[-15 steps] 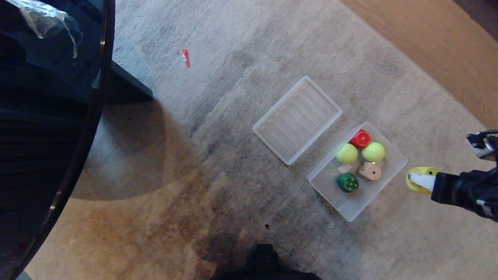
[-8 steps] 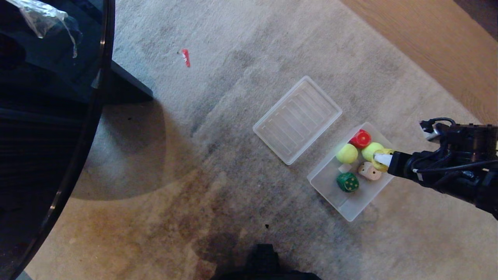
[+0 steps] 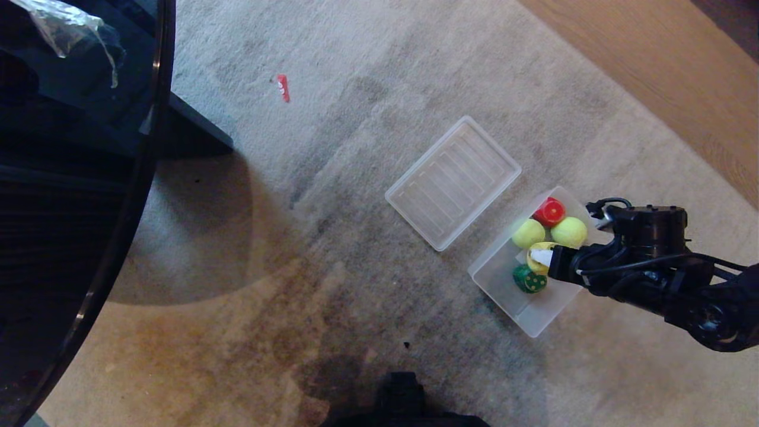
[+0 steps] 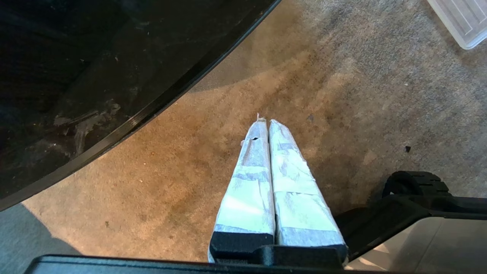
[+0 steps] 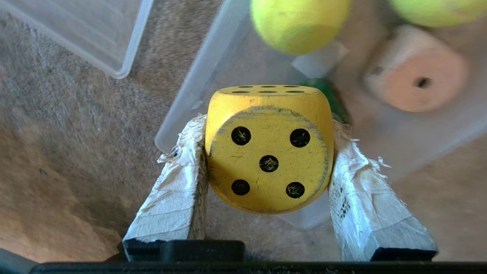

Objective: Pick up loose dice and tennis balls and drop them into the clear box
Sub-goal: Put the toys in the box, then close the lid

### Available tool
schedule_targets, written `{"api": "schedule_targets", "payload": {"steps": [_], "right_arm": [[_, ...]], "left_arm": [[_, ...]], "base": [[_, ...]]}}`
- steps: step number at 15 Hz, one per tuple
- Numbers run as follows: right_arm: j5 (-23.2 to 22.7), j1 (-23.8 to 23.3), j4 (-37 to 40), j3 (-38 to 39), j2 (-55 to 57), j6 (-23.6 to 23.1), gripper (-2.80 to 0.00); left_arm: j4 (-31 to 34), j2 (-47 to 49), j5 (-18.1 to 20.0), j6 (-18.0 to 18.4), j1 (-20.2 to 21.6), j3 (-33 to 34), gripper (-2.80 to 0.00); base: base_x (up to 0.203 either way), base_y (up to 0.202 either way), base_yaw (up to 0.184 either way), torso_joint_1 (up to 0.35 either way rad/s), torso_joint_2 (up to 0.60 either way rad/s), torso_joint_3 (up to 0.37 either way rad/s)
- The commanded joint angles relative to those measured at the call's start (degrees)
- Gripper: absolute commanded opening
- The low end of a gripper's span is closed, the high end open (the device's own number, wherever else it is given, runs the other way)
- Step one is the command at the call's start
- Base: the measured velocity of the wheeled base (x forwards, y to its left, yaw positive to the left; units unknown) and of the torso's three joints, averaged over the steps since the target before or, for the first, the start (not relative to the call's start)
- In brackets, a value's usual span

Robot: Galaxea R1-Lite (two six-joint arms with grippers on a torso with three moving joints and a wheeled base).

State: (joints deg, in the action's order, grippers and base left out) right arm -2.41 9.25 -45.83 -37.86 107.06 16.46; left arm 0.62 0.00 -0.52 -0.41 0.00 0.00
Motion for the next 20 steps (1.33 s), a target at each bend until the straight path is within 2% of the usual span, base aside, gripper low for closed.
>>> {"api": "schedule_targets", "payload": {"steps": [1, 2, 3, 9, 13, 15, 16, 18, 20], "right_arm": [[0.01, 0.33, -0.92, 0.16, 2.31, 0.07, -2.80], [0.03, 0.33, -0.95, 0.18, 2.43, 0.04, -2.80], [-0.04, 0.26, -1.09, 0.25, 2.28, -0.02, 0.00], [-0.13, 0.42, -0.90, 0.91, 1.03, -0.11, 0.00], [-0.27, 0.26, 0.41, 4.90, -7.69, -0.77, 0.00], [-0.03, -0.42, 4.26, 8.20, -14.16, -1.67, 0.00], [0.02, -0.72, 6.99, 9.45, -17.82, -2.17, -2.80], [0.04, -1.28, 13.37, 11.55, -25.52, -2.86, -2.80], [0.03, -1.60, 17.97, 12.99, -28.23, -3.45, -2.80]], "left_arm": [[-0.01, 0.00, -0.09, -0.02, 0.00, 0.00, -2.80], [-0.03, 0.00, -0.09, -0.02, 0.00, 0.06, -2.80], [-0.01, 0.00, 0.00, -0.02, 0.00, 0.09, -2.80], [-0.01, 0.00, -0.01, -0.02, 0.00, 0.09, -2.80], [-0.01, 0.00, -0.09, -0.02, 0.00, 0.09, -2.80], [-0.05, 0.00, -0.09, -0.02, 0.00, 0.05, -2.80], [-0.01, 0.00, 0.00, -0.02, 0.00, 0.00, -2.80], [-0.01, 0.00, -0.09, -0.02, 0.00, 0.00, -2.80], [-0.01, 0.00, -0.09, -0.02, 0.00, 0.00, -2.80]], "base": [[0.000, 0.000, 0.000, 0.000, 0.00, 0.000], [0.000, 0.000, 0.000, 0.000, 0.00, 0.000], [0.000, 0.000, 0.000, 0.000, 0.00, 0.000], [0.000, 0.000, 0.000, 0.000, 0.00, 0.000], [0.000, 0.000, 0.000, 0.000, 0.00, 0.000], [0.000, 0.000, 0.000, 0.000, 0.00, 0.000], [0.000, 0.000, 0.000, 0.000, 0.00, 0.000], [0.000, 0.000, 0.000, 0.000, 0.00, 0.000], [0.000, 0.000, 0.000, 0.000, 0.00, 0.000]]}}
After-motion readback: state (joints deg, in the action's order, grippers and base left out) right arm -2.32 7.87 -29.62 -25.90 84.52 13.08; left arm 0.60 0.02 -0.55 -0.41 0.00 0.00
